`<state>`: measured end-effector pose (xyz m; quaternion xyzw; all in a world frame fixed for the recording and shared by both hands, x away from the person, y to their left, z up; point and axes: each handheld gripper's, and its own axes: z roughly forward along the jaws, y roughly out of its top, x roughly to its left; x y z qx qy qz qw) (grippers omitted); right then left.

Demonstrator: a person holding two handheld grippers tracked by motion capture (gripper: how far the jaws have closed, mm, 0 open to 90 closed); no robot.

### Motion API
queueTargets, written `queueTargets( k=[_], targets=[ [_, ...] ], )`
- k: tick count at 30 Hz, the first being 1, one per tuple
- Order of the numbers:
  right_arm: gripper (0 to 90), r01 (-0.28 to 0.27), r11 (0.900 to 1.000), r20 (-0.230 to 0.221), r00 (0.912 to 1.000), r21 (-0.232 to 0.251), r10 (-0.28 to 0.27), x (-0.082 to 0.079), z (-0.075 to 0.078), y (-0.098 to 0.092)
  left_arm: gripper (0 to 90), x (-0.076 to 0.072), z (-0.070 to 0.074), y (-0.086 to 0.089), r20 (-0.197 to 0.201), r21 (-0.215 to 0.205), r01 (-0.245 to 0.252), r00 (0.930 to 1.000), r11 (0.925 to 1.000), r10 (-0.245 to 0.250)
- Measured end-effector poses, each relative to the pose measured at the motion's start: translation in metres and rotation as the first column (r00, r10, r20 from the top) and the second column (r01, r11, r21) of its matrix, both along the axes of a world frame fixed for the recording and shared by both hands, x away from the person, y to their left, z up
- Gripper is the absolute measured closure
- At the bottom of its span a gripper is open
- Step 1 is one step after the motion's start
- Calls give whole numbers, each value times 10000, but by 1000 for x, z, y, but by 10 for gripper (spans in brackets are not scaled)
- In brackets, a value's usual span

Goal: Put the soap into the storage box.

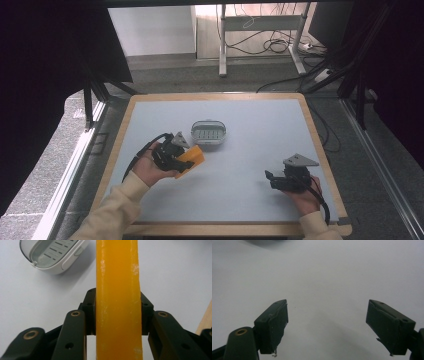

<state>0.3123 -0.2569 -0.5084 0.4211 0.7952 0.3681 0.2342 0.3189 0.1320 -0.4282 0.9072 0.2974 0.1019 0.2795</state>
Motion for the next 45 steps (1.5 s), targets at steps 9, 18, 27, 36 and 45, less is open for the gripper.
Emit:
queueTargets(
  k=[9,18,27,36,45],
  targets=[
    [182,42,10000,35,10000,27,-42,0,1,0,616,11,7,-3,159,83,110,9998,9999,-111],
    [182,74,10000,64,10000,-2,-74,0,1,-1,616,20,12,-7,308,205,185,9993,9996,-192],
    [182,81,10000,310,9995,57,-83,-1,2,0,616,29,15,-8,470,68,423,9980,9991,-426],
    [182,70,10000,248,9997,28,-71,-1,1,0,616,47,12,-13,560,330,603,9965,9976,-621],
    [182,83,10000,278,9996,-29,-82,-1,2,1,616,61,13,-16,483,376,932,9943,9949,-950]
  ],
)
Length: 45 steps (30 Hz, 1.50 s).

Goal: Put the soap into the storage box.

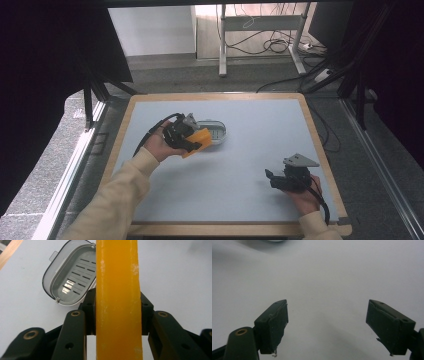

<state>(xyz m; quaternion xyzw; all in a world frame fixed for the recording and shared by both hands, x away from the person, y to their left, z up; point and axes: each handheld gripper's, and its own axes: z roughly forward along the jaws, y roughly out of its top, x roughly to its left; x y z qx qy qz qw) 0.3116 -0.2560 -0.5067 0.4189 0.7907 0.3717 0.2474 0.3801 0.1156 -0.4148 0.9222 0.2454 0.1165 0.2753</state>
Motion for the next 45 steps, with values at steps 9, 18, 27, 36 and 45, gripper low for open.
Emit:
queueTargets(
  k=[9,18,27,36,45],
  targets=[
    [182,8,10000,-57,10000,-5,-8,1,-1,0,616,14,2,3,-58,-19,16,10000,10000,-16],
    [179,10,10000,-97,10000,-25,-10,1,-1,0,616,24,2,4,-65,-87,65,10000,9999,-65],
    [179,-41,10000,-40,10000,-21,41,0,0,1,616,34,7,0,-110,71,129,9999,9999,-128],
    [178,-18,10000,-59,10000,52,19,0,0,0,616,46,8,-7,-197,37,523,9984,9986,-522],
    [179,-47,10000,-69,10000,29,47,0,-1,1,616,61,7,-12,-242,-62,676,9974,9977,-678]
  ],
)
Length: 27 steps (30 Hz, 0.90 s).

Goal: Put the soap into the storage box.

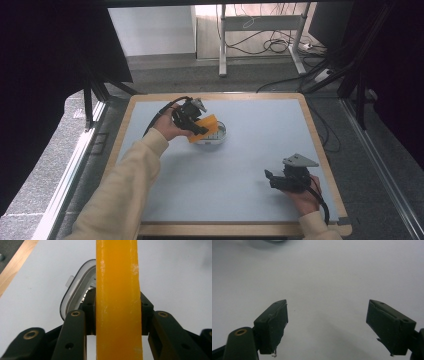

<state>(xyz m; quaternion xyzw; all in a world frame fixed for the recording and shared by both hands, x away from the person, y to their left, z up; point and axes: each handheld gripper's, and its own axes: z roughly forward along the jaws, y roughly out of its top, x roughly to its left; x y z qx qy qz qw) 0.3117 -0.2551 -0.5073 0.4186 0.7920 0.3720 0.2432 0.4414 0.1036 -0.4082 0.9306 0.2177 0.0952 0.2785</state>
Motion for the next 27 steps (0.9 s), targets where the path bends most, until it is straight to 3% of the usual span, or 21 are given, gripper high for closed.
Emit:
queueTargets(
  k=[27],
  targets=[
    [178,35,10000,53,10000,-51,-35,1,0,0,616,34,-12,-5,-155,167,758,9970,9970,-755]
  ],
)
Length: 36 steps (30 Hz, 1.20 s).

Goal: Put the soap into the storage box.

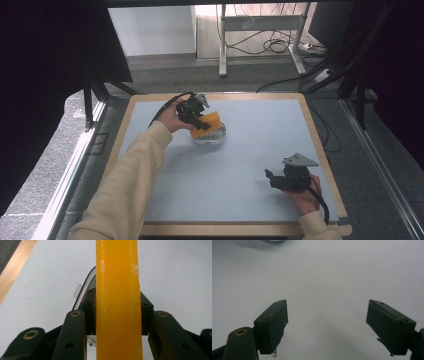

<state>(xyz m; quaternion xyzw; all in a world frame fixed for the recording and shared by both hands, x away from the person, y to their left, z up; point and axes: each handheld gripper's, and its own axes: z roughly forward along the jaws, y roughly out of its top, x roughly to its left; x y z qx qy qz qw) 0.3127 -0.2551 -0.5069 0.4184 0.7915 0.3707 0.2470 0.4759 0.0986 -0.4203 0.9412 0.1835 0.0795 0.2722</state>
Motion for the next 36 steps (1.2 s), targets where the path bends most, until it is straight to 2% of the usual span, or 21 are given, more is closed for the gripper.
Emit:
queueTargets(
  k=[8,11,24,36],
  targets=[
    [178,53,10000,-3,10000,-31,-53,0,0,-2,616,12,-2,-8,37,113,333,9994,9994,-333],
    [178,5,10000,92,10000,-38,-4,0,1,-1,616,15,-7,-11,-10,327,614,9981,9976,-614],
    [178,21,10000,202,9998,-71,-20,-1,2,-2,616,17,-19,-17,-159,659,733,9972,9951,-724],
    [177,-35,9999,118,9999,-136,37,-1,1,-1,614,19,-30,-20,-179,821,555,9984,9951,-542]
  ],
)
